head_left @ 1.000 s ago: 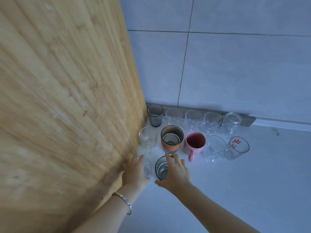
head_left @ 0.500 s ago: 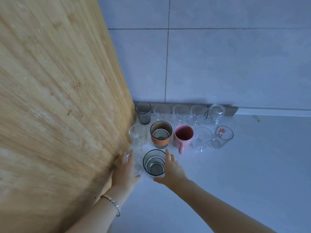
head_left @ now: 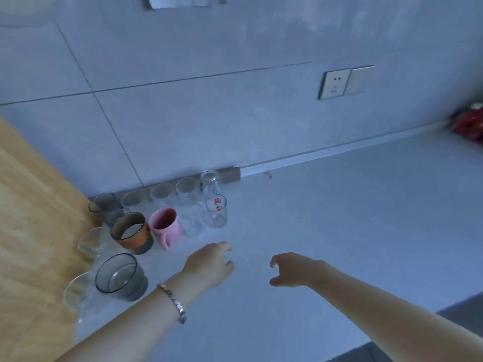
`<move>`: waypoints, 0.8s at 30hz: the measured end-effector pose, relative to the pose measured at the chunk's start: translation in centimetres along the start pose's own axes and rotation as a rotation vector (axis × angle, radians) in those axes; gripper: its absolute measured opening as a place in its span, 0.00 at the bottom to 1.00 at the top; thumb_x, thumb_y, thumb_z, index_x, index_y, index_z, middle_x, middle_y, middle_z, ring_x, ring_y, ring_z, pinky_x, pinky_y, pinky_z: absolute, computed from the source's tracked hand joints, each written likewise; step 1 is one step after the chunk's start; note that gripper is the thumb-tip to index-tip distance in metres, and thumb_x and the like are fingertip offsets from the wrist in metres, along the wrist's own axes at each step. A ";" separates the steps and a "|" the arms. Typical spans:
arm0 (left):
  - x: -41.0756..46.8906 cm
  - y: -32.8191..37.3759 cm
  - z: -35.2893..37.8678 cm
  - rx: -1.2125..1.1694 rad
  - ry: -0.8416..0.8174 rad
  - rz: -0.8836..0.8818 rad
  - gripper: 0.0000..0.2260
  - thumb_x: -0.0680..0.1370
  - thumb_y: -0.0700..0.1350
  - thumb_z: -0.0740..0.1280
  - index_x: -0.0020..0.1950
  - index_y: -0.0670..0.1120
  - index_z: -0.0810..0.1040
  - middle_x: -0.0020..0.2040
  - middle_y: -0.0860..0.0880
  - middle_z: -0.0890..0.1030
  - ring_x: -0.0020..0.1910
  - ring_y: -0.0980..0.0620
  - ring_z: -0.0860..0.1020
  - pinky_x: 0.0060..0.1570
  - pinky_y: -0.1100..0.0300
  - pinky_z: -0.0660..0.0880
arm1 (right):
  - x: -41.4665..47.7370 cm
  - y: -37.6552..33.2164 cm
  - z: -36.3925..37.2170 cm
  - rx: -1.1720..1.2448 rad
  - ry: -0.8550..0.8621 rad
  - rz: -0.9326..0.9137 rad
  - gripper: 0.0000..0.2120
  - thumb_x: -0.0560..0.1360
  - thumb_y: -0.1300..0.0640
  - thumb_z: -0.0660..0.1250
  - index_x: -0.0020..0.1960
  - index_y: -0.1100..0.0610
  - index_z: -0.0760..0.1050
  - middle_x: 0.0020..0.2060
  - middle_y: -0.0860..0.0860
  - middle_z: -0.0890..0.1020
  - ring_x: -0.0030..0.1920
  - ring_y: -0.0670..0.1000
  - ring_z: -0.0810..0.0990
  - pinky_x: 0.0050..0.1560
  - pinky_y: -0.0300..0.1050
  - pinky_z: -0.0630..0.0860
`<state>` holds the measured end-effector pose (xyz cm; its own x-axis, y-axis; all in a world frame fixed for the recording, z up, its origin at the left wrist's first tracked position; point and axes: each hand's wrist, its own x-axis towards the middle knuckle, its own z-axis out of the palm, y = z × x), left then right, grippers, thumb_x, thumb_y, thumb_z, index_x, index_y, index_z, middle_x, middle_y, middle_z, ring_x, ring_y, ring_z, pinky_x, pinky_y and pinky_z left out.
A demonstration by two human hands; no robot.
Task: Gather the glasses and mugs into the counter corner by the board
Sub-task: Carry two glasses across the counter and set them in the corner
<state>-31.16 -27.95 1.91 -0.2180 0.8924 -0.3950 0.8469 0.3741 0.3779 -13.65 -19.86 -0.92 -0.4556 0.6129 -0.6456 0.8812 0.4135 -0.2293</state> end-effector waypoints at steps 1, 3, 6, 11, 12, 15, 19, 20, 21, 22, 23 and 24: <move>0.6 3.3 1.2 0.016 -0.036 0.035 0.19 0.77 0.49 0.61 0.68 0.49 0.69 0.65 0.48 0.76 0.64 0.48 0.74 0.62 0.57 0.70 | -1.6 3.5 -0.4 0.013 0.016 0.044 0.25 0.76 0.48 0.62 0.71 0.52 0.64 0.69 0.51 0.70 0.69 0.52 0.69 0.67 0.49 0.67; 1.6 10.0 3.6 0.045 -0.105 0.099 0.17 0.77 0.49 0.61 0.66 0.49 0.71 0.63 0.49 0.76 0.62 0.47 0.75 0.61 0.57 0.71 | -5.1 10.6 -0.8 0.044 0.042 0.132 0.25 0.77 0.49 0.61 0.72 0.53 0.63 0.69 0.52 0.69 0.68 0.53 0.70 0.66 0.49 0.68; 3.0 20.1 7.2 0.107 -0.164 0.227 0.16 0.77 0.48 0.60 0.64 0.48 0.73 0.63 0.49 0.77 0.62 0.48 0.75 0.62 0.57 0.71 | -10.6 21.1 -0.8 0.103 0.082 0.276 0.24 0.78 0.51 0.59 0.72 0.55 0.61 0.69 0.53 0.69 0.67 0.55 0.71 0.63 0.49 0.70; 4.0 36.0 13.1 0.228 -0.219 0.435 0.15 0.76 0.47 0.61 0.63 0.47 0.74 0.63 0.48 0.77 0.62 0.47 0.75 0.62 0.56 0.72 | -21.0 35.4 0.6 0.203 0.148 0.495 0.23 0.78 0.51 0.58 0.71 0.58 0.65 0.68 0.54 0.70 0.67 0.57 0.71 0.64 0.50 0.71; 4.0 38.9 14.3 0.244 -0.238 0.463 0.15 0.76 0.47 0.61 0.62 0.47 0.74 0.63 0.48 0.77 0.62 0.47 0.75 0.62 0.56 0.72 | -23.0 37.8 1.1 0.228 0.153 0.537 0.22 0.78 0.51 0.59 0.69 0.59 0.66 0.67 0.54 0.72 0.65 0.57 0.72 0.63 0.51 0.72; 3.8 47.0 18.0 0.284 -0.282 0.555 0.13 0.76 0.47 0.61 0.58 0.47 0.76 0.61 0.46 0.79 0.59 0.46 0.77 0.60 0.56 0.73 | -28.4 44.5 2.6 0.286 0.171 0.668 0.16 0.79 0.50 0.58 0.58 0.61 0.73 0.60 0.56 0.76 0.56 0.58 0.77 0.51 0.48 0.75; 3.1 56.9 22.9 0.373 -0.357 0.689 0.13 0.75 0.46 0.61 0.58 0.47 0.76 0.59 0.47 0.79 0.58 0.46 0.77 0.59 0.56 0.74 | -35.0 51.7 5.0 0.454 0.282 0.844 0.21 0.79 0.52 0.59 0.70 0.57 0.65 0.67 0.53 0.71 0.66 0.55 0.72 0.62 0.45 0.70; 3.0 59.3 24.1 0.400 -0.376 0.724 0.13 0.75 0.46 0.61 0.58 0.47 0.76 0.60 0.47 0.79 0.58 0.46 0.77 0.59 0.57 0.74 | -36.3 53.5 5.7 0.496 0.300 0.883 0.22 0.79 0.52 0.59 0.71 0.57 0.64 0.67 0.53 0.71 0.67 0.55 0.70 0.63 0.46 0.69; 2.9 61.9 25.4 0.427 -0.393 0.756 0.13 0.75 0.47 0.61 0.58 0.48 0.76 0.60 0.48 0.79 0.58 0.47 0.77 0.59 0.57 0.74 | -37.5 55.6 6.4 0.525 0.309 0.919 0.22 0.79 0.52 0.59 0.71 0.57 0.64 0.67 0.54 0.72 0.68 0.55 0.70 0.64 0.46 0.68; 2.8 64.3 26.7 0.452 -0.408 0.786 0.13 0.75 0.46 0.60 0.58 0.48 0.76 0.60 0.48 0.79 0.58 0.47 0.78 0.59 0.57 0.74 | -38.6 57.5 7.1 0.548 0.313 0.955 0.22 0.79 0.52 0.59 0.71 0.57 0.64 0.67 0.54 0.72 0.68 0.55 0.70 0.64 0.46 0.68; 2.6 66.9 28.0 0.476 -0.417 0.819 0.13 0.75 0.46 0.60 0.58 0.49 0.75 0.60 0.48 0.80 0.58 0.47 0.78 0.59 0.57 0.74 | -39.7 59.4 7.6 0.571 0.324 0.990 0.22 0.79 0.52 0.59 0.71 0.58 0.64 0.67 0.54 0.73 0.68 0.55 0.70 0.64 0.46 0.68; 2.5 69.4 29.2 0.502 -0.420 0.859 0.14 0.75 0.46 0.59 0.59 0.49 0.75 0.60 0.49 0.80 0.59 0.47 0.77 0.60 0.57 0.73 | -40.8 61.2 8.0 0.598 0.335 1.025 0.22 0.79 0.52 0.59 0.71 0.58 0.64 0.67 0.54 0.73 0.67 0.55 0.70 0.64 0.46 0.68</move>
<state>41.23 -7.15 2.73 0.6468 0.6136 -0.4529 0.7601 -0.5675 0.3165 59.87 -24.93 5.55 0.5476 0.6516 -0.5250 0.7296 -0.6790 -0.0816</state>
